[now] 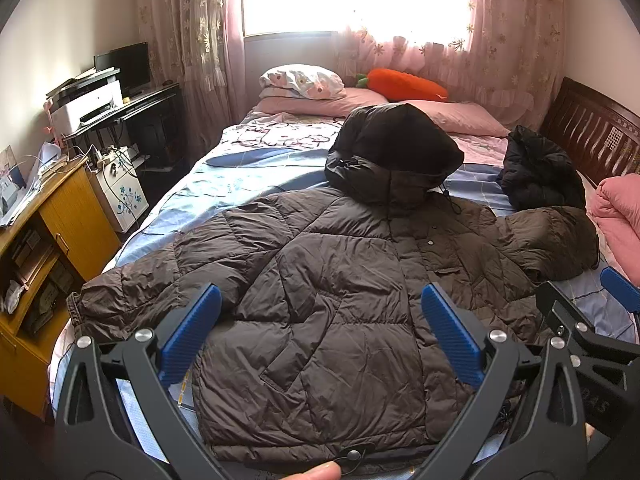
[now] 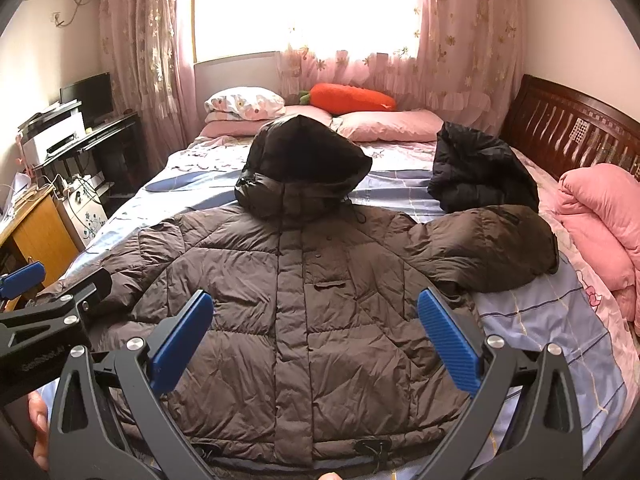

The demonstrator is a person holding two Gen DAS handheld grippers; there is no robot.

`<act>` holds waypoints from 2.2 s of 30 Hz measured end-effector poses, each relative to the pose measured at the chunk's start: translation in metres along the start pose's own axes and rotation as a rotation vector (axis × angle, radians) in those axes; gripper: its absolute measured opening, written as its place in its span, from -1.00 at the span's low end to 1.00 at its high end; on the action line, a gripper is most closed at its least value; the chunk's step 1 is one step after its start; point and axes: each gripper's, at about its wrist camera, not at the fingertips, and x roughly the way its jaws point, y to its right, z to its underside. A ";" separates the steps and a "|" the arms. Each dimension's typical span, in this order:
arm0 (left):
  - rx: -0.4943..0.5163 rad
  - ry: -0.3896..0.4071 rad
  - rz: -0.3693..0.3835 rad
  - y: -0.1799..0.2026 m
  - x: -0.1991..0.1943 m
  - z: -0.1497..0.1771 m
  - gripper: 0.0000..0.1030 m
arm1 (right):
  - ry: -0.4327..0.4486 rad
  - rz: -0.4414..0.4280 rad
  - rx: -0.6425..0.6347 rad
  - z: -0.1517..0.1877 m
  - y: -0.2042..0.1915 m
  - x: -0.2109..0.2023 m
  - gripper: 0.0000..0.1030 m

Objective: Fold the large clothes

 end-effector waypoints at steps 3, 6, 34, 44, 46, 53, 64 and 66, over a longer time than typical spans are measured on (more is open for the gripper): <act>0.001 0.001 -0.001 -0.001 0.000 0.000 0.96 | 0.004 -0.003 -0.001 0.003 -0.001 0.001 0.97; -0.002 0.001 -0.001 0.000 0.000 0.000 0.96 | 0.006 -0.007 0.002 0.006 0.000 0.001 0.97; -0.002 0.001 -0.001 0.000 0.000 0.000 0.96 | 0.005 -0.013 0.006 0.008 -0.001 0.002 0.97; -0.001 0.001 -0.001 0.000 0.000 0.000 0.96 | 0.006 -0.014 0.004 0.010 -0.005 0.001 0.97; -0.001 0.000 0.000 0.000 0.000 0.000 0.96 | 0.004 -0.016 0.005 0.011 -0.006 0.001 0.97; -0.002 0.000 -0.001 0.000 0.000 0.000 0.96 | 0.001 -0.022 0.010 0.013 -0.009 0.001 0.97; -0.003 -0.002 0.010 -0.002 -0.001 -0.001 0.96 | 0.032 -0.017 0.041 0.013 -0.004 -0.003 0.97; -0.033 0.003 0.062 -0.008 -0.004 -0.001 0.96 | 0.123 -0.007 0.119 0.014 0.009 -0.019 0.97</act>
